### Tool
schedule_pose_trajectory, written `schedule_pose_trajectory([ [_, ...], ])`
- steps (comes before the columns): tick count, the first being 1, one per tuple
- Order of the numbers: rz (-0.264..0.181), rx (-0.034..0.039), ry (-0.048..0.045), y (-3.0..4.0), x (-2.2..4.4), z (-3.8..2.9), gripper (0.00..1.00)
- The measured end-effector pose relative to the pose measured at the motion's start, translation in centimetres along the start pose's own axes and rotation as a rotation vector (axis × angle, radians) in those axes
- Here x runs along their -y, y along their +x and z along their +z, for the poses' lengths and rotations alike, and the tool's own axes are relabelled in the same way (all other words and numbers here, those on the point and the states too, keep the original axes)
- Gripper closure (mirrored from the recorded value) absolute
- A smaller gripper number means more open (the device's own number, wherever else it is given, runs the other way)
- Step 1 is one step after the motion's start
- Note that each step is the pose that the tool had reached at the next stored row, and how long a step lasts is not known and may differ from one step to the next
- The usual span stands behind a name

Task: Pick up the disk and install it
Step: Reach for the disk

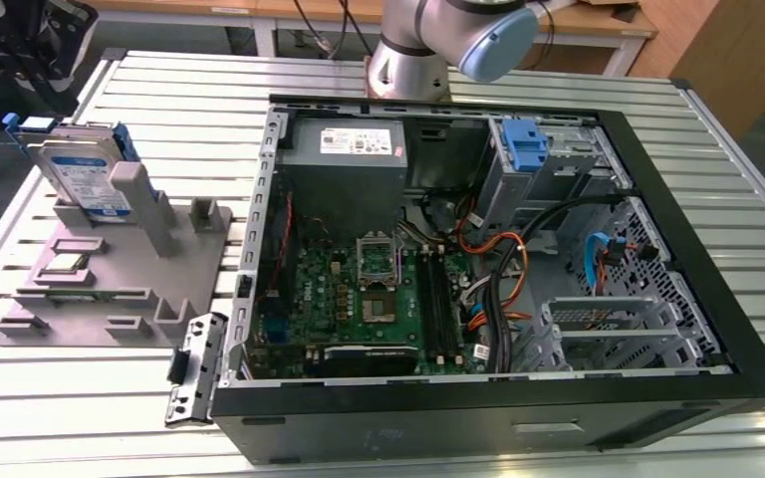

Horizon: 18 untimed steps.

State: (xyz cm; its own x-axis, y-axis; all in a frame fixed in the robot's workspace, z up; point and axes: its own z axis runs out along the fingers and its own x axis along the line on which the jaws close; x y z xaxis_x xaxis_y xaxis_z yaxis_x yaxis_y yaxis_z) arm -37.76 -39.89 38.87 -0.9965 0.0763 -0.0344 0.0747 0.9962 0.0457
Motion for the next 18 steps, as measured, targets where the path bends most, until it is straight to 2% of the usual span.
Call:
schedule_pose_trajectory([
  [8, 0.000, -0.0001, 0.0001, 0.95, -0.14, 0.29, 0.89],
  [12, 0.000, 0.0001, -0.0001, 1.39, -0.62, 0.59, 0.89],
  [18, 0.000, 0.0001, -0.0001, 2.25, -1.83, 1.11, 0.89],
])
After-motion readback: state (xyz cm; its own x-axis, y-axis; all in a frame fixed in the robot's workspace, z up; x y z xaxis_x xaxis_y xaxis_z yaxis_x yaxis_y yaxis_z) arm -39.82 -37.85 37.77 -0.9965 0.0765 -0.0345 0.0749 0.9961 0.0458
